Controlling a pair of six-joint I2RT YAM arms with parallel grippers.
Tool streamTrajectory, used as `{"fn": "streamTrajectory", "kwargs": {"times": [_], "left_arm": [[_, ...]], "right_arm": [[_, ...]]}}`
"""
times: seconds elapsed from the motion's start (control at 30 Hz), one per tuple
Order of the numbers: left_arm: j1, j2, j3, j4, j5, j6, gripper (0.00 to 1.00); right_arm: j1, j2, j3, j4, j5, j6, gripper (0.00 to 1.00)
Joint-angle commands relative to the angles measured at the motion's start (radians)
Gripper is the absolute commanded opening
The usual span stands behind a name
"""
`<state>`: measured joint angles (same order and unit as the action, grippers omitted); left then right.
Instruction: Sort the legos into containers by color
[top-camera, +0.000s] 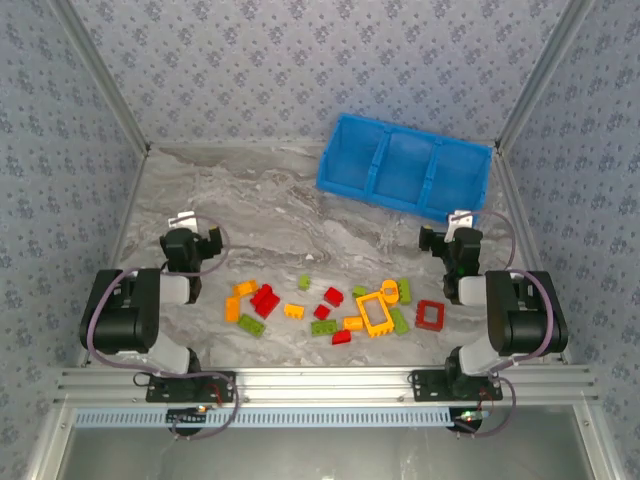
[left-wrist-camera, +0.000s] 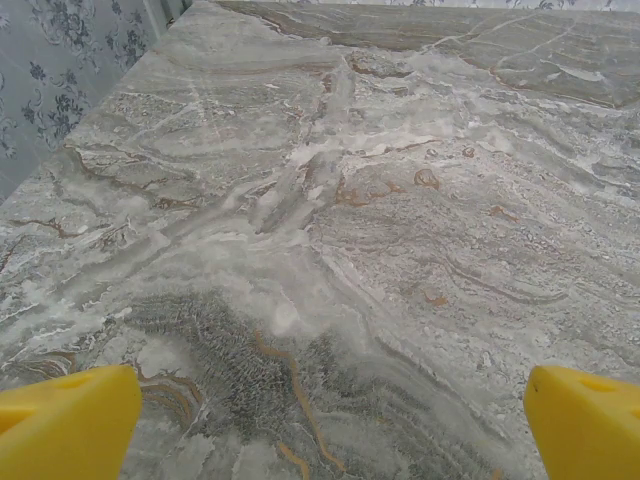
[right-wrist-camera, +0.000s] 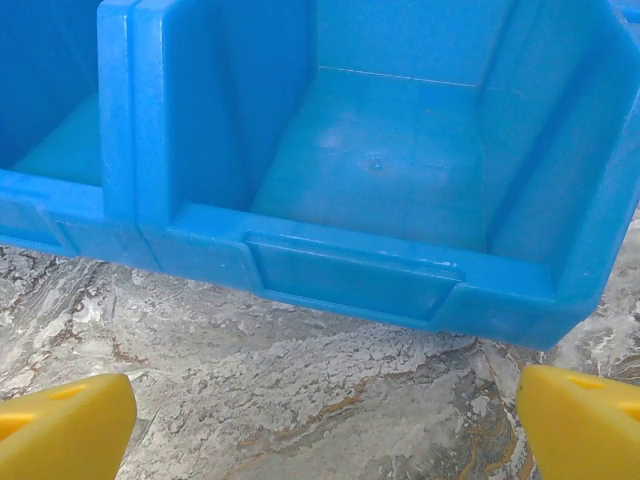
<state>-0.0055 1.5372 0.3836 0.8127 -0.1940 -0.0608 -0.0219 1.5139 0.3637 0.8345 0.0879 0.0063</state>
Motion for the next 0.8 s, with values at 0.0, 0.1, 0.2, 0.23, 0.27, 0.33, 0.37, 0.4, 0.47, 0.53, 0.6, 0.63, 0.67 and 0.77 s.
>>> {"fn": "streamTrajectory", "kwargs": {"times": [0.0, 0.1, 0.2, 0.23, 0.27, 0.33, 0.37, 0.4, 0.47, 0.53, 0.6, 0.63, 0.67, 0.77], "left_arm": [[0.006, -0.007, 0.009, 0.034, 0.007, 0.000, 0.98], [0.006, -0.007, 0.009, 0.034, 0.008, 0.001, 0.98], [0.006, -0.007, 0.009, 0.033, 0.008, 0.001, 0.98], [0.006, -0.008, 0.009, 0.033, 0.007, 0.000, 0.98], [0.006, -0.007, 0.008, 0.034, 0.008, 0.001, 0.98], [0.006, -0.008, 0.009, 0.034, 0.008, 0.001, 0.98], [0.006, -0.008, 0.009, 0.034, 0.008, 0.000, 0.98], [0.006, -0.008, 0.009, 0.034, 0.008, 0.000, 0.98], [0.006, -0.007, 0.008, 0.034, 0.008, 0.001, 0.98], [0.006, -0.007, 0.009, 0.034, 0.007, 0.001, 0.98], [0.006, -0.007, 0.009, 0.034, 0.008, 0.000, 0.98], [0.006, -0.008, 0.009, 0.034, 0.008, 0.001, 0.98], [0.006, -0.007, 0.009, 0.034, 0.007, 0.001, 0.98], [0.006, -0.007, 0.011, 0.032, 0.008, 0.000, 0.98]], "right_arm": [[-0.006, 0.009, 0.021, -0.016, -0.013, -0.015, 1.00], [-0.005, 0.008, 0.021, -0.015, -0.012, -0.015, 1.00], [-0.006, 0.007, 0.021, -0.015, -0.011, -0.015, 1.00], [-0.005, 0.007, 0.021, -0.015, -0.012, -0.015, 1.00], [-0.005, 0.007, 0.020, -0.015, -0.012, -0.015, 1.00], [-0.005, 0.007, 0.021, -0.015, -0.012, -0.016, 1.00], [-0.005, 0.007, 0.020, -0.015, -0.012, -0.015, 1.00], [-0.006, 0.006, 0.021, -0.015, -0.013, -0.015, 1.00], [-0.006, 0.007, 0.021, -0.015, -0.011, -0.015, 1.00], [-0.006, 0.007, 0.020, -0.015, -0.012, -0.015, 1.00], [-0.005, 0.008, 0.021, -0.015, -0.012, -0.015, 1.00], [-0.005, 0.006, 0.021, -0.015, -0.012, -0.015, 1.00], [-0.006, 0.006, 0.021, -0.015, -0.011, -0.014, 1.00], [-0.004, 0.002, 0.013, -0.003, -0.003, -0.014, 1.00]]}}
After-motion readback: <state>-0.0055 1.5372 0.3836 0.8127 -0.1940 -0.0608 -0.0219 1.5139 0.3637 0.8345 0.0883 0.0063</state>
